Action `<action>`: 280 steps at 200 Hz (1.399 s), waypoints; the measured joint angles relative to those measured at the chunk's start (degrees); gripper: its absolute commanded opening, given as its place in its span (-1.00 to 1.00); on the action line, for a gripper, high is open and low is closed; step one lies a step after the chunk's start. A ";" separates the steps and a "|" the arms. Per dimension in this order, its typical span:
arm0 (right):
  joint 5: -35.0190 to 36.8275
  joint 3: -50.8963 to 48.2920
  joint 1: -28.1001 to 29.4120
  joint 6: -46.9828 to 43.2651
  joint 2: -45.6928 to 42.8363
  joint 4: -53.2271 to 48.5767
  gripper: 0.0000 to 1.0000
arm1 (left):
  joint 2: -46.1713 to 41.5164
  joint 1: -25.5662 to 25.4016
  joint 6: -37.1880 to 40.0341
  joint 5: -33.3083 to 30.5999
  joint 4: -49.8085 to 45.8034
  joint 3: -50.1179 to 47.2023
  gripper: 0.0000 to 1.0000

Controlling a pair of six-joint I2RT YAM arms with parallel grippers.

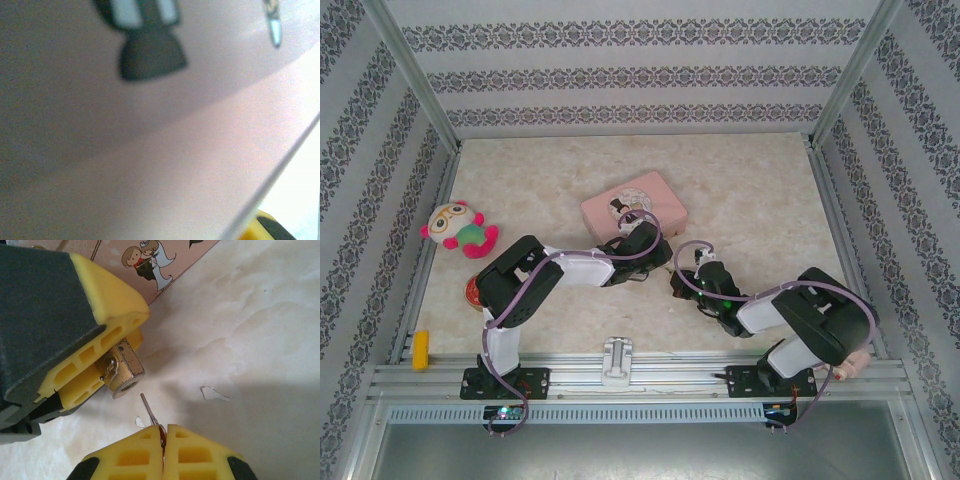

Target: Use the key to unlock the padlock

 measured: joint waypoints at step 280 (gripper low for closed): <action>-3.74 -1.95 -3.06 5.66 5.88 13.44 -1.00 | 0.00 0.44 -0.68 0.46 3.23 -1.18 -0.57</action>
